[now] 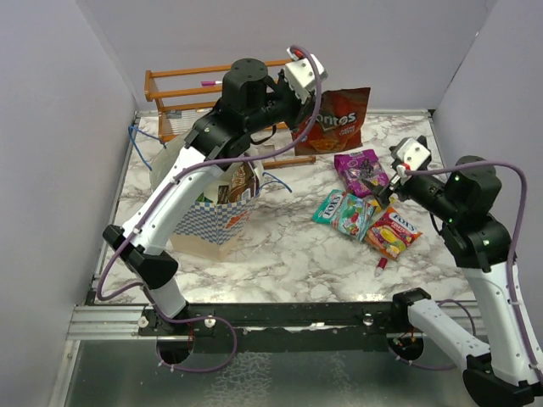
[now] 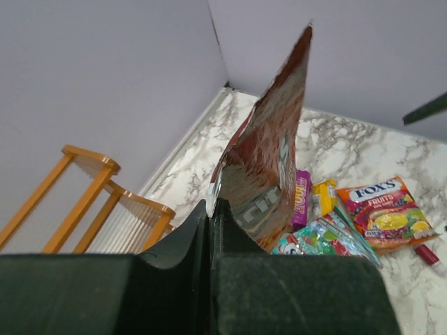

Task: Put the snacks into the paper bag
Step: Place the snack in the paper bag.

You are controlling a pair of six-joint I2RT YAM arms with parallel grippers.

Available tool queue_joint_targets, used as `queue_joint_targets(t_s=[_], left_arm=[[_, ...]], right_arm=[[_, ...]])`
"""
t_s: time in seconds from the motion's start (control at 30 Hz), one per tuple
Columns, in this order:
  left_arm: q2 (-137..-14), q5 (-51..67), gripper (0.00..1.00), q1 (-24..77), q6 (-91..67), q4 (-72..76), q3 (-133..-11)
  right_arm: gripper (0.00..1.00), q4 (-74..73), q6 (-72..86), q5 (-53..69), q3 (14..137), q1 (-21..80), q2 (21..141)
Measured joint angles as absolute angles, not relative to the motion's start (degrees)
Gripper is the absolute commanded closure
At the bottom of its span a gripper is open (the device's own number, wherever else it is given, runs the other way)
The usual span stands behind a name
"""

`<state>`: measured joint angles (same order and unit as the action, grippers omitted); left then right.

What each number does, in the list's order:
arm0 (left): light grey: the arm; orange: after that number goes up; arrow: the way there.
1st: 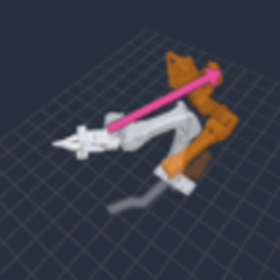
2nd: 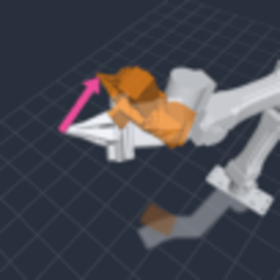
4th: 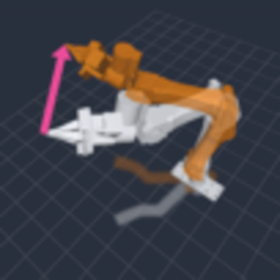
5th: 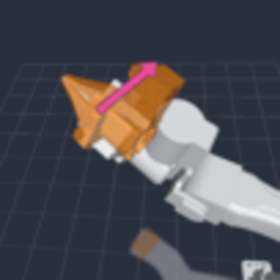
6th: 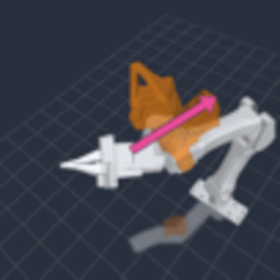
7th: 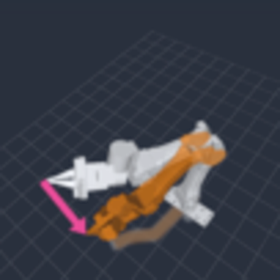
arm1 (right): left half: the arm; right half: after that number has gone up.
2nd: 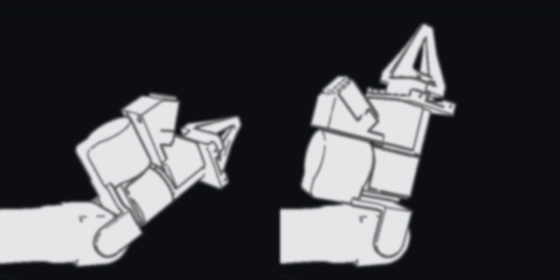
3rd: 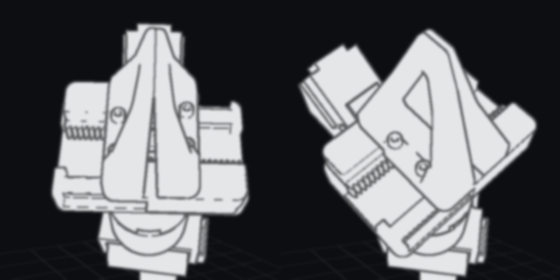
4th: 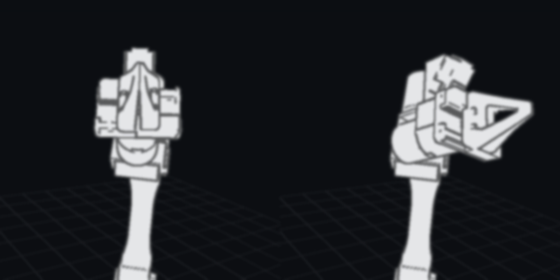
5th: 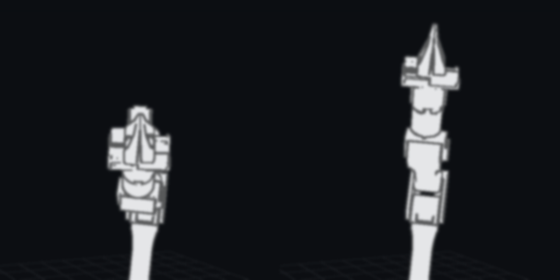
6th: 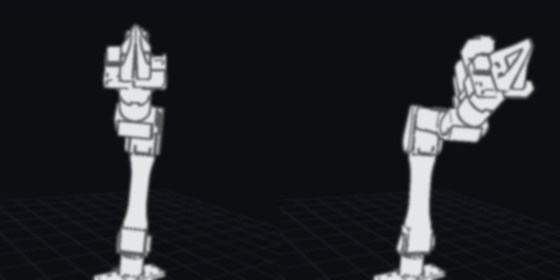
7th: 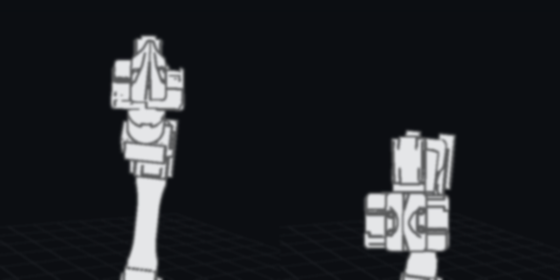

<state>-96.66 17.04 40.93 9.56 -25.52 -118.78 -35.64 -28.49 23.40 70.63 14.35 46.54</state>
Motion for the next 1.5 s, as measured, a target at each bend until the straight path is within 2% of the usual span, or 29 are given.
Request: queue_joint_targets(t_s=[0.47, 0.77, 1.03, 1.5], left_arm=[[-89.34, 7.62, 1.0, 37.32, 15.53, -31.94, -125.08], [-81.65, 3.2, 1.0, 29.93, 22.5, -35.0, -124.09], [-76.44, -1.61, 1.0, 25.28, 28.01, -39.44, -115.9], [-71.96, -6.15, 1.0, 24.82, 30.79, -45.32, -98.63]], right_arm=[[0.08, -27.88, -28.69, 27.22, 48.01, 14.17, 51.03], [0.08, -23.16, -26.11, 27.2, 44.8, 14.17, 53.63], [0.08, -21.39, -25.26, 25.91, 44.77, 14.17, 52.56], [0.08, -20.78, -25.3, 24.56, 43.72, 14.17, 52.12]])
